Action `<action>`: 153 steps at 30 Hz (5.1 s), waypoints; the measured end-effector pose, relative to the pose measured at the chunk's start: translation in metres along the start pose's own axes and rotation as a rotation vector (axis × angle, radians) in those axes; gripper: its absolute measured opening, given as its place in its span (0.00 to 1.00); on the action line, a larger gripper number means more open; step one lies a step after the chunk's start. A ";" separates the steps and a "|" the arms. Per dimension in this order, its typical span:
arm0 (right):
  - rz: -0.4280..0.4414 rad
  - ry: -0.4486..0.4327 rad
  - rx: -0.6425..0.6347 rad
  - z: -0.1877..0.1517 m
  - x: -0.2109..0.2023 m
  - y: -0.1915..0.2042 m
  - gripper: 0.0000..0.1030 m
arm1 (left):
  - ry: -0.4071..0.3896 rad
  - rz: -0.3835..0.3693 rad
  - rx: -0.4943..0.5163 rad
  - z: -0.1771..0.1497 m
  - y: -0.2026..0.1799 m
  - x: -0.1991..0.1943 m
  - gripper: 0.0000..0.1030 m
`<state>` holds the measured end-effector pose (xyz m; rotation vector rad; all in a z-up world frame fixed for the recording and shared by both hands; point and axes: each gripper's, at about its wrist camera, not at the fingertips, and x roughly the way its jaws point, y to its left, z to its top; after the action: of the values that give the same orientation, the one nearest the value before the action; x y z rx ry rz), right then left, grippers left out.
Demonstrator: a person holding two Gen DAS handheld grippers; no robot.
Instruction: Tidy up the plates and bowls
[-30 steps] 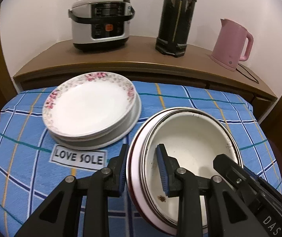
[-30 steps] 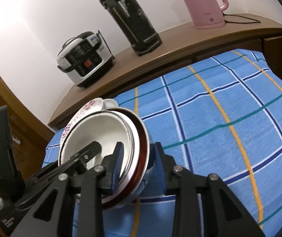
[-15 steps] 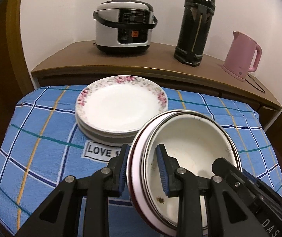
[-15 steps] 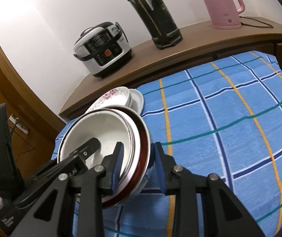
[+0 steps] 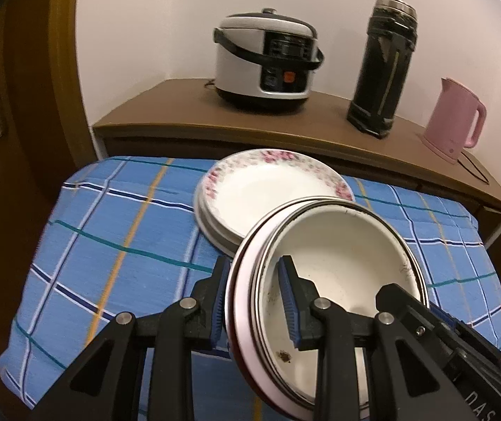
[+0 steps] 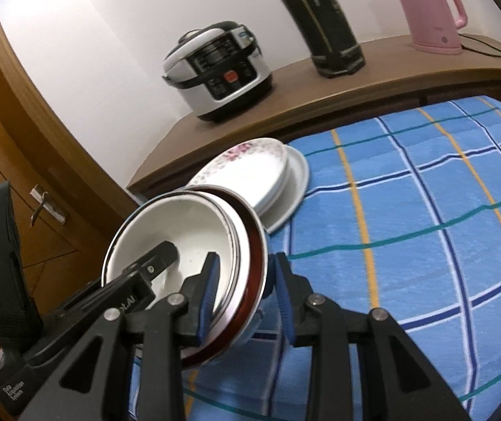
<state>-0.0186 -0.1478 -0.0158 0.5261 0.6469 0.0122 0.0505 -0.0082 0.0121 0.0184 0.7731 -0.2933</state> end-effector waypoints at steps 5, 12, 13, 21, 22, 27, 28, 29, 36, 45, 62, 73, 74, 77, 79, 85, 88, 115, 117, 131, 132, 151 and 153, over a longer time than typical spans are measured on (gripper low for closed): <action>0.019 0.001 -0.013 0.004 0.010 0.014 0.31 | -0.009 0.014 -0.015 0.007 0.013 0.000 0.30; 0.030 -0.011 -0.023 0.015 0.020 0.024 0.31 | -0.029 0.022 -0.021 0.023 0.019 0.005 0.30; 0.031 -0.014 -0.024 0.018 0.021 0.025 0.31 | -0.032 0.021 -0.024 0.026 0.020 0.006 0.30; 0.033 -0.045 -0.032 0.039 0.026 0.028 0.31 | -0.060 0.020 -0.019 0.049 0.015 0.014 0.31; 0.032 -0.049 -0.032 0.042 0.027 0.027 0.31 | -0.062 0.018 -0.017 0.052 0.013 0.016 0.31; 0.016 -0.064 -0.037 0.056 0.033 0.022 0.31 | -0.060 0.001 -0.019 0.063 0.006 0.028 0.31; 0.013 -0.066 -0.037 0.058 0.034 0.021 0.31 | -0.061 -0.002 -0.017 0.066 0.004 0.031 0.31; 0.010 -0.068 -0.037 0.061 0.035 0.020 0.31 | -0.061 -0.004 -0.017 0.068 0.003 0.033 0.31; -0.025 -0.082 -0.056 0.081 0.047 0.012 0.31 | -0.057 -0.027 -0.026 0.081 -0.003 0.053 0.31; -0.053 -0.058 -0.062 0.095 0.072 -0.002 0.31 | -0.016 -0.026 -0.029 0.090 -0.007 0.087 0.31; -0.070 0.027 -0.017 0.098 0.107 -0.022 0.31 | 0.070 0.003 -0.028 0.089 -0.008 0.122 0.32; -0.060 0.040 -0.032 0.099 0.118 -0.017 0.31 | 0.072 0.015 -0.036 0.091 0.000 0.128 0.32; -0.059 0.043 -0.032 0.099 0.119 -0.017 0.31 | 0.072 0.015 -0.037 0.091 0.001 0.129 0.32; -0.062 0.047 -0.034 0.100 0.121 -0.015 0.31 | 0.073 0.009 -0.041 0.092 0.001 0.130 0.32; -0.062 0.047 -0.037 0.101 0.120 -0.014 0.31 | 0.073 0.004 -0.041 0.091 0.002 0.130 0.32; -0.047 0.014 -0.050 0.098 0.117 -0.014 0.34 | 0.070 -0.001 -0.037 0.090 0.003 0.132 0.33; -0.031 -0.031 -0.065 0.095 0.112 -0.016 0.45 | 0.044 0.027 -0.026 0.090 0.005 0.128 0.35; -0.069 -0.133 -0.062 0.075 0.059 -0.019 0.70 | -0.051 0.056 0.035 0.071 -0.013 0.076 0.54; -0.064 -0.136 -0.059 0.074 0.057 -0.018 0.70 | -0.055 0.061 0.036 0.070 -0.013 0.073 0.54; -0.071 -0.128 -0.057 0.074 0.056 -0.015 0.70 | -0.037 0.059 0.014 0.070 -0.010 0.074 0.54; -0.072 -0.128 -0.057 0.074 0.056 -0.016 0.70 | -0.034 0.059 0.014 0.070 -0.010 0.075 0.54; -0.065 -0.135 -0.058 0.075 0.051 -0.016 0.70 | -0.030 0.059 0.048 0.069 -0.015 0.073 0.54; -0.062 -0.139 -0.065 0.074 0.048 -0.013 0.70 | -0.033 0.057 0.062 0.067 -0.018 0.071 0.55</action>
<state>0.0608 -0.1852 0.0008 0.4403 0.5245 -0.0611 0.1396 -0.0520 0.0127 0.0932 0.7291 -0.2630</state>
